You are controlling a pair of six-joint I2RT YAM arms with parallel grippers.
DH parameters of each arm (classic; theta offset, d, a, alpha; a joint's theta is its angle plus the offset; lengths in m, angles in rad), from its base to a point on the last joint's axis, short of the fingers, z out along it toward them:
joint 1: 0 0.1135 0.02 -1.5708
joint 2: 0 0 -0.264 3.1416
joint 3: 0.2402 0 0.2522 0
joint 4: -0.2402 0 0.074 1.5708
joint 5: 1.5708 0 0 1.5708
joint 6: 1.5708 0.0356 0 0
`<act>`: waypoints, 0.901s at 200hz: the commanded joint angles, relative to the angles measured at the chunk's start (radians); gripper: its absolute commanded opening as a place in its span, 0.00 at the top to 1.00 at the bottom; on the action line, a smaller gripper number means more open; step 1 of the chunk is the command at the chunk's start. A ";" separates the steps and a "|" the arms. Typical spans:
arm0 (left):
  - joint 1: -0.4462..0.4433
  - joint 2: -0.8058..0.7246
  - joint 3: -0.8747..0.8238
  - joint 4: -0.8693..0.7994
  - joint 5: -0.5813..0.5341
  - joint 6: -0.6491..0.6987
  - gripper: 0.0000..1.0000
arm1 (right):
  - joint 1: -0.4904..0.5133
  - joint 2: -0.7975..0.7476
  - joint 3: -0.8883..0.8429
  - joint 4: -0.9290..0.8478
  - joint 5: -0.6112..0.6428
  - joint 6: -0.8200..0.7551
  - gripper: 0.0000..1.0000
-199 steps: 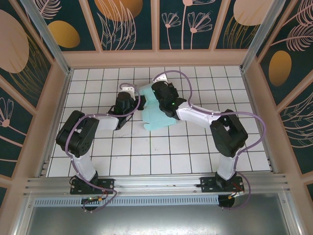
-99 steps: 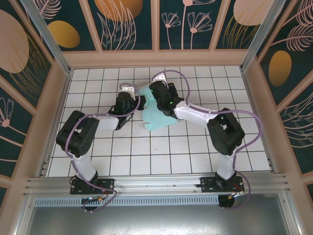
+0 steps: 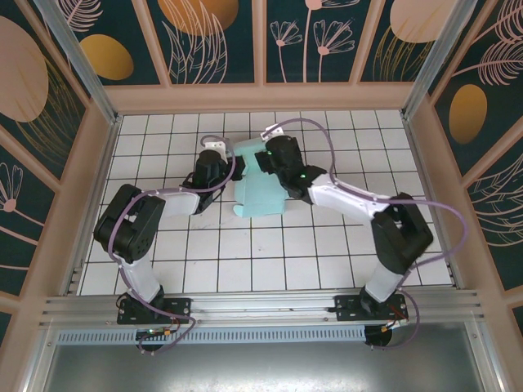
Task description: Fold the paper box
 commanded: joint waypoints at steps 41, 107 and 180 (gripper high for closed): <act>-0.003 -0.021 0.022 -0.006 0.002 -0.037 1.00 | -0.085 -0.178 -0.126 0.138 -0.242 0.099 0.22; -0.003 -0.071 0.018 -0.071 0.015 0.119 1.00 | -0.144 -0.205 -0.183 0.173 -0.294 0.165 0.23; -0.007 -0.040 0.383 -1.003 -0.081 0.658 1.00 | -0.242 -0.275 -0.238 0.158 -0.370 0.188 0.24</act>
